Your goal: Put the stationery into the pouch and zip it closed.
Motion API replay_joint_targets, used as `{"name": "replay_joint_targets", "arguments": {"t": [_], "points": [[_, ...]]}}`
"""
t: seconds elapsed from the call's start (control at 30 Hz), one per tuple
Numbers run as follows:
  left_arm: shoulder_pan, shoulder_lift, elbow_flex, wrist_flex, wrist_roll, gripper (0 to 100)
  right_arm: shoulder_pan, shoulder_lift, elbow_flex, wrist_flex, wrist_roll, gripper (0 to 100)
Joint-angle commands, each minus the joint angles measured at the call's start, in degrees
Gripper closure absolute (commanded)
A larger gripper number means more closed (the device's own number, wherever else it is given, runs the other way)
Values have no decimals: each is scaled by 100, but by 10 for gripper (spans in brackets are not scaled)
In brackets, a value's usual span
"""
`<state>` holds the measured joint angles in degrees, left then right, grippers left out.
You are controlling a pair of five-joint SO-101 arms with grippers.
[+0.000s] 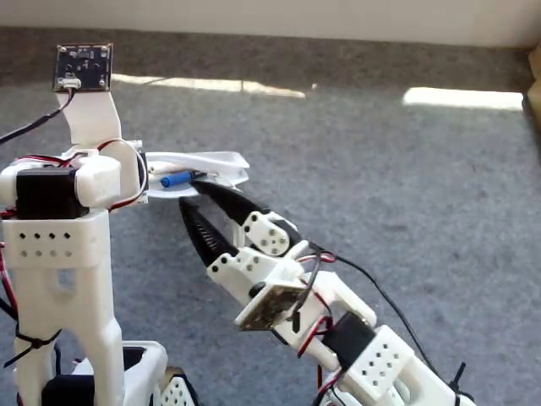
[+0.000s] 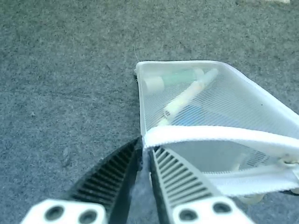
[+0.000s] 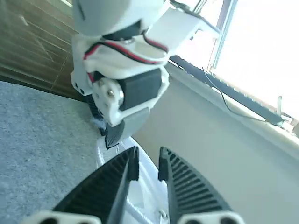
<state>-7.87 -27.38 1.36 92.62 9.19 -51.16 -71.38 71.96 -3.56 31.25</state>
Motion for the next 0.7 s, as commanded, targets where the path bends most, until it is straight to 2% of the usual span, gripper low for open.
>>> {"name": "replay_joint_targets", "arguments": {"t": [0.0,0.27,0.47,0.67], "points": [[-57,-48,-4,-114,53,993,268,-602,-391,620,-545,933],[-57,-48,-4,-105,53,993,338,-1262,-382,1851,-932,933],[-57,-48,-4,-105,53,993,453,-1754,-374,2738,-1565,933],[-57,-48,-4,-105,53,993,470,-1824,-312,2862,-1881,931]]}}
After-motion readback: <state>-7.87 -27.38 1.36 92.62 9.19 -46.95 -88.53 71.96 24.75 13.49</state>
